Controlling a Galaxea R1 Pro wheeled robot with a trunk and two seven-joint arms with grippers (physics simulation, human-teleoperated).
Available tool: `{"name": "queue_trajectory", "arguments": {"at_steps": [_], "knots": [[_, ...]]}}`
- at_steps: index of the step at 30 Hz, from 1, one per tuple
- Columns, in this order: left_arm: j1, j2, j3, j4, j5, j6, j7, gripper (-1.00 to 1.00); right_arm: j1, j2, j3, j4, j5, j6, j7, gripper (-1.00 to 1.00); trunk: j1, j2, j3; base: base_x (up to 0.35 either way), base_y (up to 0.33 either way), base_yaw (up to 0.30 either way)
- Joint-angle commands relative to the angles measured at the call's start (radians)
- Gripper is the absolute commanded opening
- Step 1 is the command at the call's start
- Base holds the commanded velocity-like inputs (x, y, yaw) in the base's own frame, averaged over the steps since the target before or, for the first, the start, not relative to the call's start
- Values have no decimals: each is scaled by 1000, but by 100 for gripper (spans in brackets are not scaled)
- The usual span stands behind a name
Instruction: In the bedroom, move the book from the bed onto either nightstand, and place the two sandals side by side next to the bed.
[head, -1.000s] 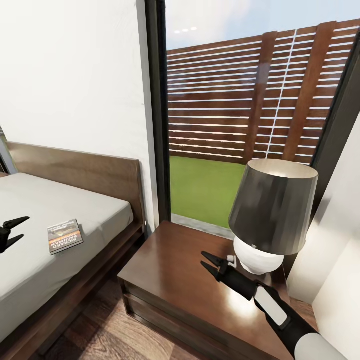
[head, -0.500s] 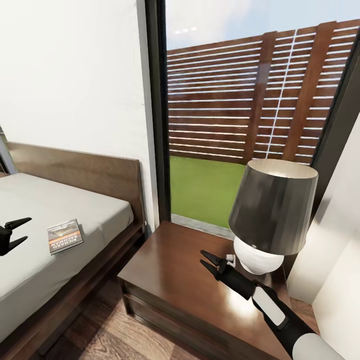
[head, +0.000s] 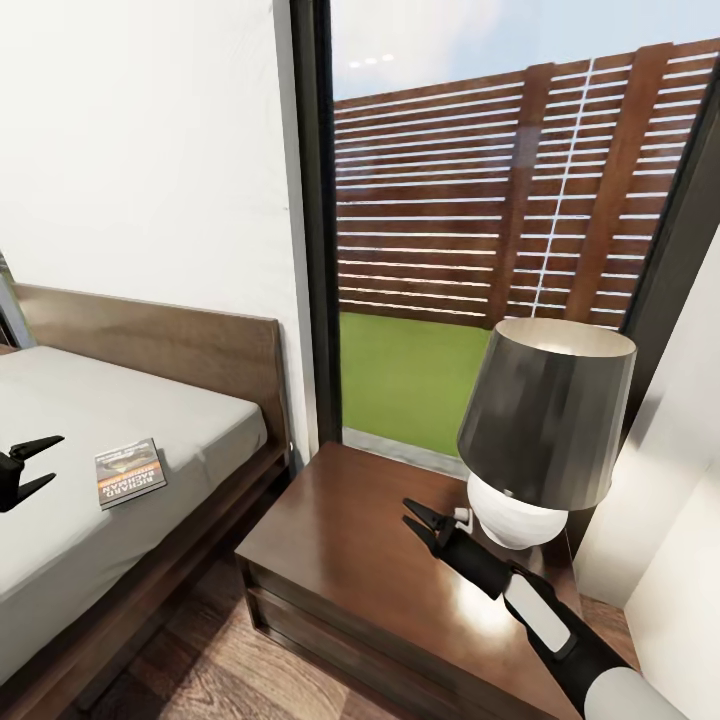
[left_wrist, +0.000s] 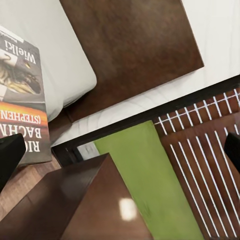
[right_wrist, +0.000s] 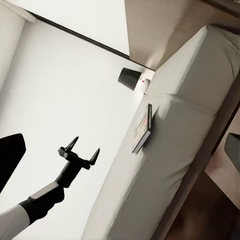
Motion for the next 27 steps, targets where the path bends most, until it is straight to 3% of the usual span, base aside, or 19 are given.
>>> {"name": "queue_trajectory", "arguments": {"at_steps": [1,21,27], "knots": [[-1,0,8,1,-6,6,-2,100,-1,-1,3,0,-11,7,0,100,0,0,-1,0,0,0],[-1,2,8,0,-8,7,0,100,1,3,10,11,-7,-16,-4,100,0,0,-3,0,0,47],[-1,2,7,-1,-51,8,-2,100,1,6,14,14,-6,-19,-5,100,0,0,-6,0,0,119]]}}
